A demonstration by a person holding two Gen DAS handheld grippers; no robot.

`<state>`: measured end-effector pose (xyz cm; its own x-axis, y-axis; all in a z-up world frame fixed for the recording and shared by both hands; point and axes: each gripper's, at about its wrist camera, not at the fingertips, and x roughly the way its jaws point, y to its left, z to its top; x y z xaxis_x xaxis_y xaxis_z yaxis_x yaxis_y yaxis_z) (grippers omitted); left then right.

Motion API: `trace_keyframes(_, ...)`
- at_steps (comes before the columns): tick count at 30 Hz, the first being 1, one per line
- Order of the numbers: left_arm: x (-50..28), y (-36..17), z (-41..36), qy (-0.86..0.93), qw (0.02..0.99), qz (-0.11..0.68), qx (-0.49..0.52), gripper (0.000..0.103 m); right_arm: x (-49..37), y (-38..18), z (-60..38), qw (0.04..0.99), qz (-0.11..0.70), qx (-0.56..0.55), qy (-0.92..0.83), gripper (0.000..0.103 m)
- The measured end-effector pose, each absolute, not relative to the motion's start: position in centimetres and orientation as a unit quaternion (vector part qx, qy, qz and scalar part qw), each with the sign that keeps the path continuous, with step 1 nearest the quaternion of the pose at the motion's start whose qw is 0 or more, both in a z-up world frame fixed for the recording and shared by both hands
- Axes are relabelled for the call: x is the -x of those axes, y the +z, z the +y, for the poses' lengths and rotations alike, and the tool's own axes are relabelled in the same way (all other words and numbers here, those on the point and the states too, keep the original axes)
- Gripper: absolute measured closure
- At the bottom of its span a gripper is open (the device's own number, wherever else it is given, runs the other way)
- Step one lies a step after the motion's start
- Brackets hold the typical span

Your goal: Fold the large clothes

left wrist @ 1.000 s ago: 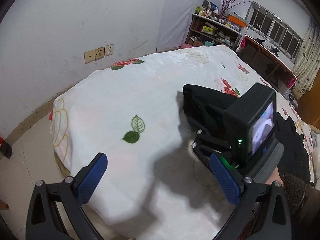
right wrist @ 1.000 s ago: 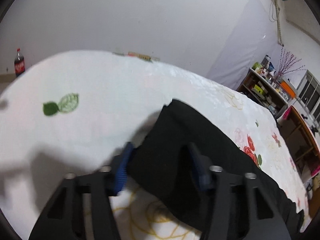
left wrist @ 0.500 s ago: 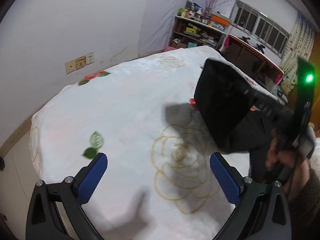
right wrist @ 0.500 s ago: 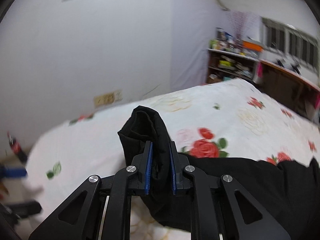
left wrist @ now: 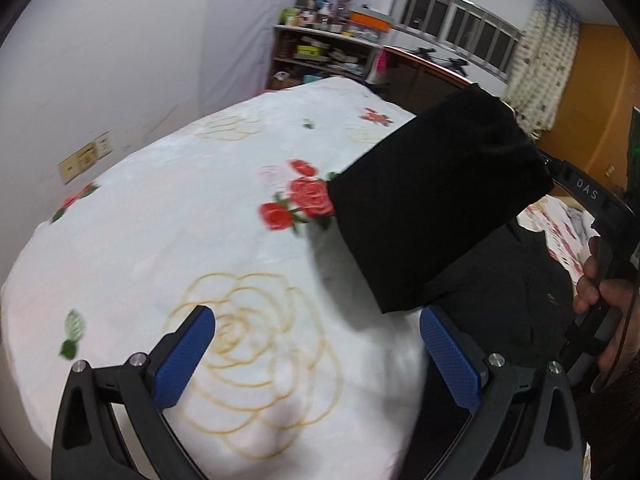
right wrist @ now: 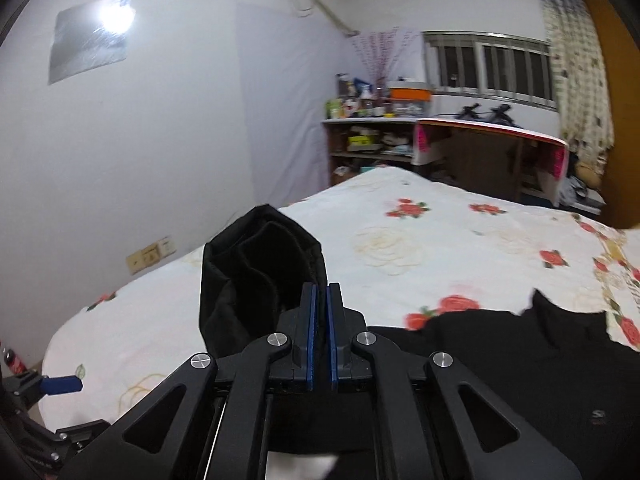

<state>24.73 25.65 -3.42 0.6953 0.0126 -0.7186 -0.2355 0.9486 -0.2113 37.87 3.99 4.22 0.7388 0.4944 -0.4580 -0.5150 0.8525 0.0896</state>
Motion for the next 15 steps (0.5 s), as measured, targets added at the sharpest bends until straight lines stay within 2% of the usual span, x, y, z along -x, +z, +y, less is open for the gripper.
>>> trace_keyframes(6,-26.4,-3.6,23.2,0.058,0.908,0.391,0.141,0.000,-38.2,3.8,1.6,0.935,0.244,0.053,0.251,0.098)
trace_keyframes(15,-27.9,-3.3,21.1,0.051,0.910,0.393,0.122,0.000,-40.3,5.0,-8.0,0.958,0.240,-0.016,0.154,0.103)
